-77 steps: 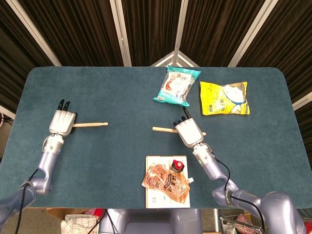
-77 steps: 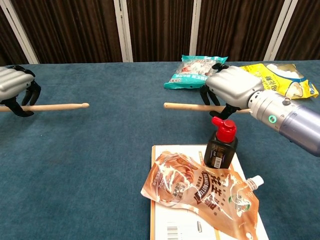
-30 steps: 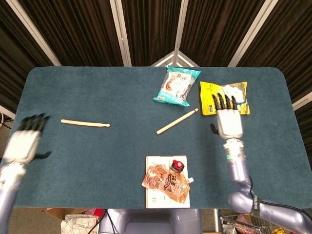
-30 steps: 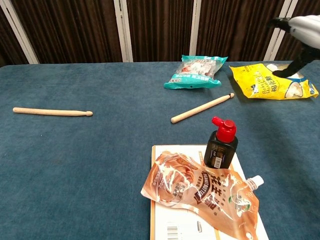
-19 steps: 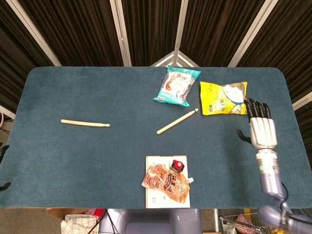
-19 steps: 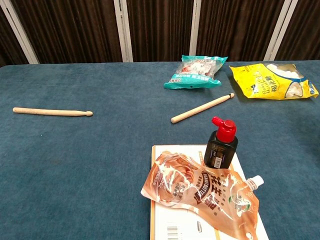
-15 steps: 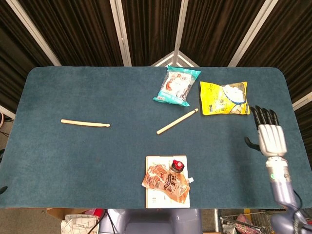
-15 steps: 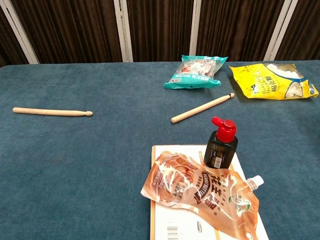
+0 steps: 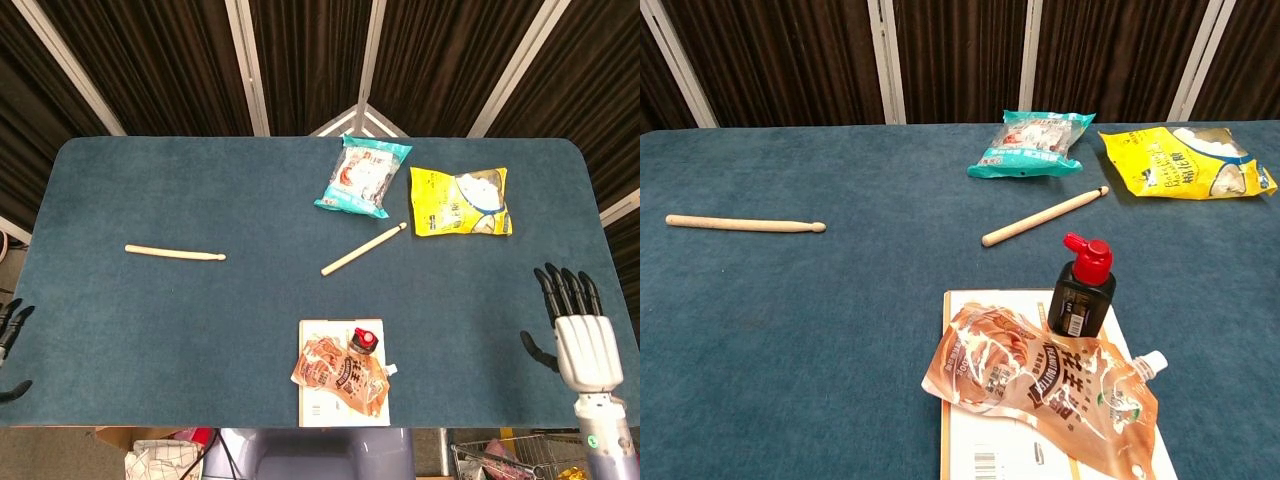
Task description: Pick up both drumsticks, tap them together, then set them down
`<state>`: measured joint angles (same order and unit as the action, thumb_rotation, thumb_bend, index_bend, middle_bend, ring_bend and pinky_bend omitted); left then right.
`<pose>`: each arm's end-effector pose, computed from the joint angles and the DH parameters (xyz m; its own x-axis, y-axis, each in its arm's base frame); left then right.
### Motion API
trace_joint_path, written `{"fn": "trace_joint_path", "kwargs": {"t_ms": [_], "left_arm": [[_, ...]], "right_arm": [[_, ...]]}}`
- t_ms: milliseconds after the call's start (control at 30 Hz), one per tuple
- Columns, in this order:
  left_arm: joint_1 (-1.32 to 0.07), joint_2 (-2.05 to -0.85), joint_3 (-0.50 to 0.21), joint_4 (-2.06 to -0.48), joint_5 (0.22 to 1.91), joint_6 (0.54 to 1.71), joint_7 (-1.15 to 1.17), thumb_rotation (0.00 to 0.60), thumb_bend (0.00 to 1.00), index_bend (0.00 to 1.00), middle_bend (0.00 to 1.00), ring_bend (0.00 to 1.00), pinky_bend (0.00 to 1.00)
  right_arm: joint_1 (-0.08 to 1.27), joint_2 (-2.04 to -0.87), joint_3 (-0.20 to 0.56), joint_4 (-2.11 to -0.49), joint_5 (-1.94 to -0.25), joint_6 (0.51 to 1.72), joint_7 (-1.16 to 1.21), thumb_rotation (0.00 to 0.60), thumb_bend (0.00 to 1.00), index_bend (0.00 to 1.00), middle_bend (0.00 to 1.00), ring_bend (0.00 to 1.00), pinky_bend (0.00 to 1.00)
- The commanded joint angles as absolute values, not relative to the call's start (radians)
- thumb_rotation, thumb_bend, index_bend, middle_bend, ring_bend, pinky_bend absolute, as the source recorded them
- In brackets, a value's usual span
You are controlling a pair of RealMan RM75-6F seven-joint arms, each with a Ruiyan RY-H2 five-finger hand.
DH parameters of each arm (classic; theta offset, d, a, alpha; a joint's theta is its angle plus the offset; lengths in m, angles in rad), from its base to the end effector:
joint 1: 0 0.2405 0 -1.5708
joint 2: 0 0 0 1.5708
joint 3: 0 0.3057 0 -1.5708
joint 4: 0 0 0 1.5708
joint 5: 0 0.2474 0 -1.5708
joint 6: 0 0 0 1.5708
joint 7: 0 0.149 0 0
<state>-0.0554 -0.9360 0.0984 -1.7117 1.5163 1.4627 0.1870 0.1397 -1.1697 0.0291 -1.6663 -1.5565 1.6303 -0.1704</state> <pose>-0.3787 0.1426 0.1829 0.6227 0.1787 0.7618 0.7758 -0.0141 -0.6308 -0.3284 -0.2033 0.1371 0.4414 0.1480 0.8850 -0.8840 -0.0977 0.4572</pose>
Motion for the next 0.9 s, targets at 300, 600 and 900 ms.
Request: {"fn": "trace_joint_path", "kwargs": {"t_ms": [300,600,900], "left_arm": [[-0.025,-1.020,0.066,-1.779,1.501,1.514,0.246,0.600,0.26,0.00,0.00,0.00,0.00],[0.028,-1.066,0.023,-1.704,1.566,1.683,0.220,0.600,0.26,0.02,0.00,0.00,0.00],[0.054,-1.045,0.008,-1.708,1.524,1.697,0.168,0.600,0.26,0.03,0.00,0.00,0.00]], "right_arm": [[0.094,-1.153,0.006,-1.673,-1.635,1.674,-0.208,0.600,0.29,0.00,0.07,0.04,0.00],[0.086,-1.146,0.002,-1.658,-1.624,1.640,-0.214,0.600,0.29,0.00,0.07,0.04,0.00],[0.086,-1.171,0.005,-1.636,-1.624,1.610,-0.238,0.600,0.29,0.00,0.07,0.04,0.00]]}}
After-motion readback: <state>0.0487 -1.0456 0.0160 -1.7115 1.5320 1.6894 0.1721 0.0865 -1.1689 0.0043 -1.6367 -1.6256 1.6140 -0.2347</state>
